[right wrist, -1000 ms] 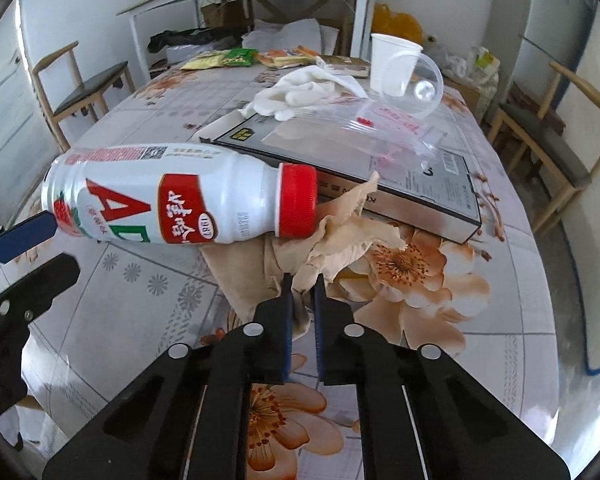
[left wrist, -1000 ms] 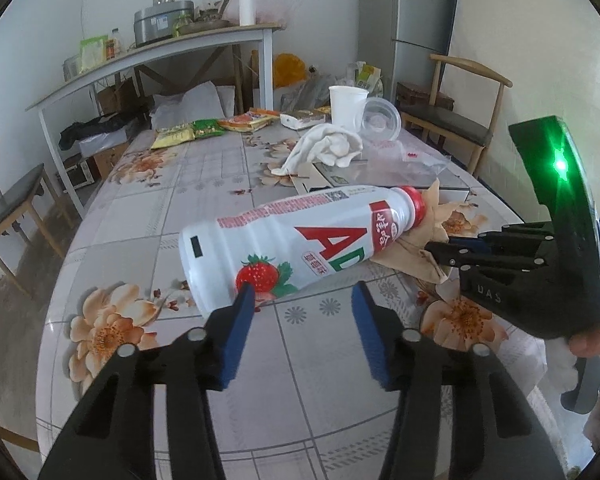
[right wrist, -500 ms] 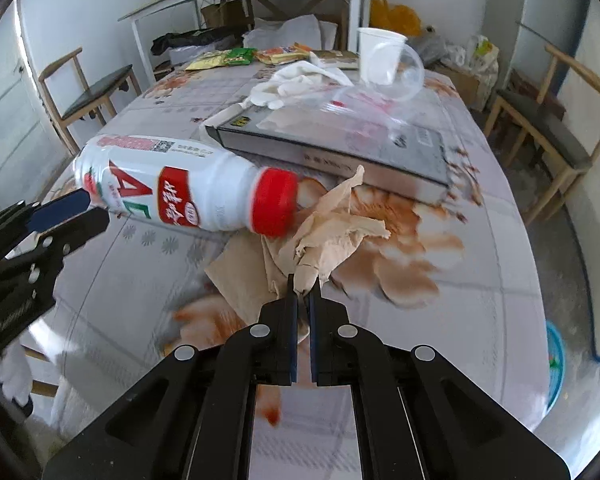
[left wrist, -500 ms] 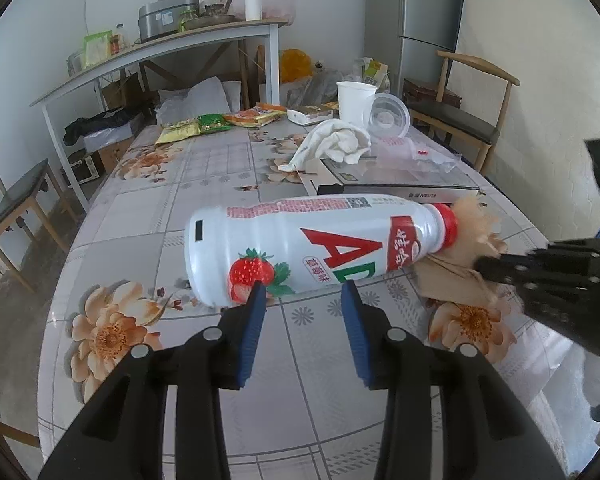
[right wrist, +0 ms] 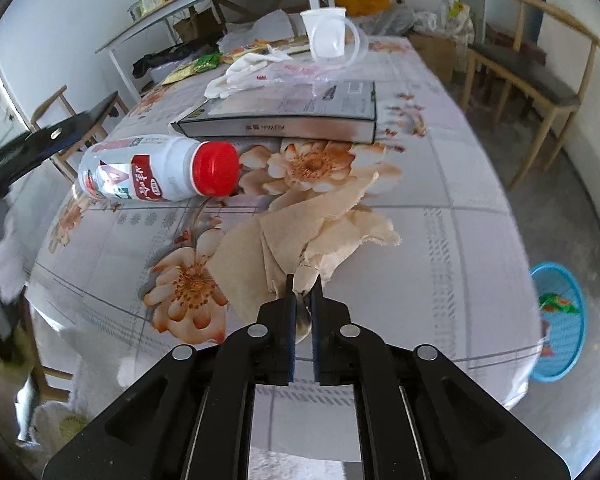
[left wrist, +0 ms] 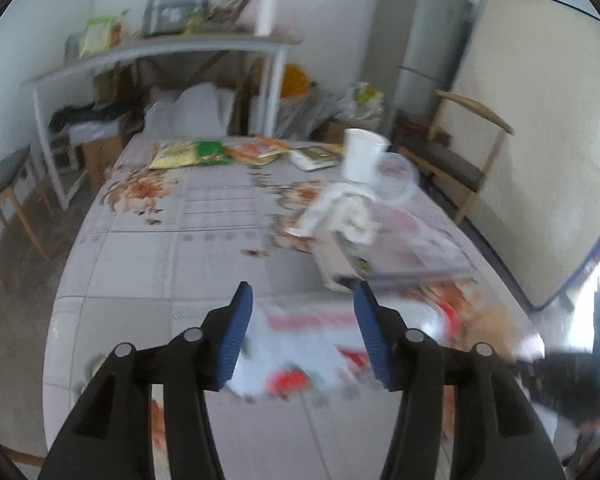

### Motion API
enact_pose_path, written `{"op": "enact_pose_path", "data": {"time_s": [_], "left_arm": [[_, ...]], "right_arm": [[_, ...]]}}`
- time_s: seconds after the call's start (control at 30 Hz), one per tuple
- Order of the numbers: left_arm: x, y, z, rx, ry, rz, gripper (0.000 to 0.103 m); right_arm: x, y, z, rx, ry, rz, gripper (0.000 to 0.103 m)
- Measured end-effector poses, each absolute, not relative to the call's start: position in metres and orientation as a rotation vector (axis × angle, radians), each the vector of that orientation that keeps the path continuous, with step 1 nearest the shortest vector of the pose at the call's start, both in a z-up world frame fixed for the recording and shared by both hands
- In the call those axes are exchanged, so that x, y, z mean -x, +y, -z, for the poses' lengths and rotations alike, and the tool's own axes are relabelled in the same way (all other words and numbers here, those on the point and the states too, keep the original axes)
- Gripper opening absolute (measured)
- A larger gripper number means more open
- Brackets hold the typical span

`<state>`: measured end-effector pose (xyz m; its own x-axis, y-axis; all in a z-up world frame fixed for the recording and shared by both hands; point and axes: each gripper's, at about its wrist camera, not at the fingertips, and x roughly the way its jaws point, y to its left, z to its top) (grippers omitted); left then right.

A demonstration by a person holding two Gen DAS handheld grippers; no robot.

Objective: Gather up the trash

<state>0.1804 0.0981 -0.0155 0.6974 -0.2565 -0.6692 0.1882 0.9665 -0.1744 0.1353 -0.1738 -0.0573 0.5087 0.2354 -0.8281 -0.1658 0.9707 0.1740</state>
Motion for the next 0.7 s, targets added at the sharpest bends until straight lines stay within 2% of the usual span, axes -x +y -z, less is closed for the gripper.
{"op": "enact_pose_path", "data": {"time_s": [0.03, 0.1, 0.17, 0.2, 0.4, 0.57, 0.7], "left_arm": [[-0.195, 0.106, 0.019, 0.121, 0.788, 0.228, 0.051], [-0.213, 0.116, 0.029, 0.145, 0.829, 0.218, 0.051], [-0.226, 0.125, 0.042, 0.162, 0.88, 0.202, 0.051], [-0.23, 0.129, 0.05, 0.166, 0.905, 0.182, 0.051], [-0.221, 0.139, 0.065, 0.221, 0.939, 0.184, 0.051], [-0.188, 0.129, 0.073, 0.255, 0.986, 0.267, 0.051], [-0.159, 0.117, 0.071, 0.247, 0.992, 0.335, 0.051]], "right_arm": [[-0.136, -0.174, 0.058, -0.096, 1.008, -0.241, 0.01], [-0.138, -0.179, 0.057, -0.131, 1.004, -0.25, 0.024], [-0.136, -0.186, 0.051, -0.178, 0.974, -0.248, 0.043], [-0.134, -0.191, 0.046, -0.208, 0.944, -0.248, 0.045], [-0.135, -0.203, 0.024, -0.516, 0.876, -0.423, 0.05], [-0.171, -0.15, 0.043, -0.654, 1.025, -0.52, 0.054], [-0.203, -0.119, 0.058, -0.656, 1.105, -0.477, 0.056]]}}
